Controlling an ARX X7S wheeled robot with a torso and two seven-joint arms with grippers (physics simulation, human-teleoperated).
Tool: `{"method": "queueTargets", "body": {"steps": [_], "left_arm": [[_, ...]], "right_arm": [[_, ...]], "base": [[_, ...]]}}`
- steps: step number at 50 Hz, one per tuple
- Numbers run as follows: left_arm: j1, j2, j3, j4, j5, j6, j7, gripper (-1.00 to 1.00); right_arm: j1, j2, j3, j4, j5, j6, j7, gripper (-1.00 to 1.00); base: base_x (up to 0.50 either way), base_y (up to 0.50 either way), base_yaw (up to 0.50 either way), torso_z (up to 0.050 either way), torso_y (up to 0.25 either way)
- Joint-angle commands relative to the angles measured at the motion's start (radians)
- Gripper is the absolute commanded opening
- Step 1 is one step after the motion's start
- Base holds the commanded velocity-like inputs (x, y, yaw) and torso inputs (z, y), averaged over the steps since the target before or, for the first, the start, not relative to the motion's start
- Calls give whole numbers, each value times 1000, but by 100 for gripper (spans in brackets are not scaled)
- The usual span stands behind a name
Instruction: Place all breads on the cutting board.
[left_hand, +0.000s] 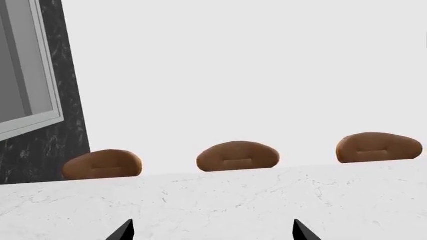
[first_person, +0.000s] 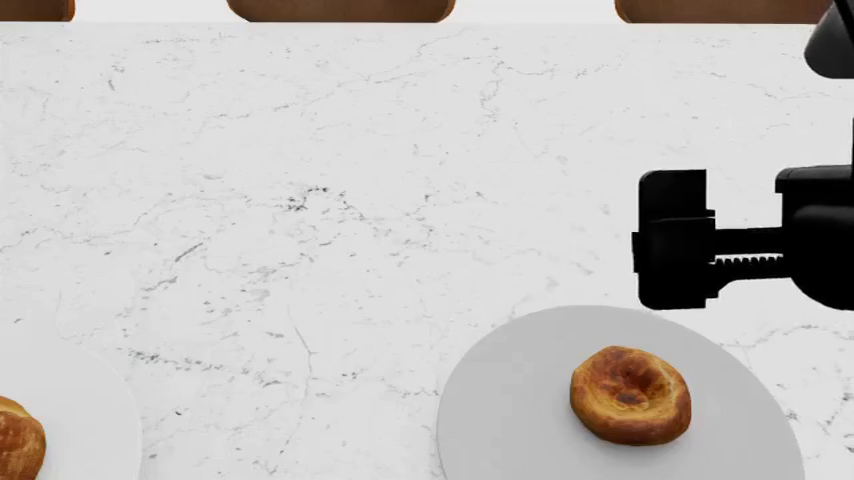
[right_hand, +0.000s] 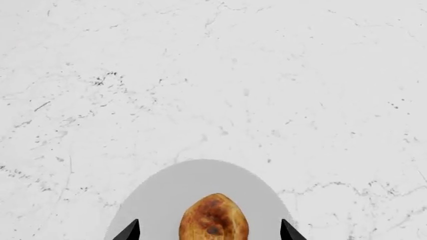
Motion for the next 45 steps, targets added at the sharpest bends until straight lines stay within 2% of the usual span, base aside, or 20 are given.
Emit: {"method": "queueTargets", "body": {"steps": [1,7,23,28,36,45], "left_arm": [[16,2,6,6,11,9,8,100],[25,0,5,2,12,16,8,100],[33,0,21,6,23,22,16,100],[28,-1,27,3,1,30,1,100],[20,-14,31,1,-8,31,-4,100],[25,-12,35,0,11,35,13,100]], "right_arm": [[-31,-5,-1,55,-69,15,-97,100],[-54,-19,-8,114,-90,16,-164,100],[-46,-23,-20,182,-327,-14,-362,100],[-5,-46,-72,248,-475,-27,-497,100],[44,-60,-126,327,-568,-31,-610,100],[39,-67,-161,359,-610,-49,-661,100]], "base": [[0,0,0,0,0],[0,0,0,0,0],[0,0,0,0,0],[0,0,0,0,0],[0,0,0,0,0],[0,0,0,0,0]]}}
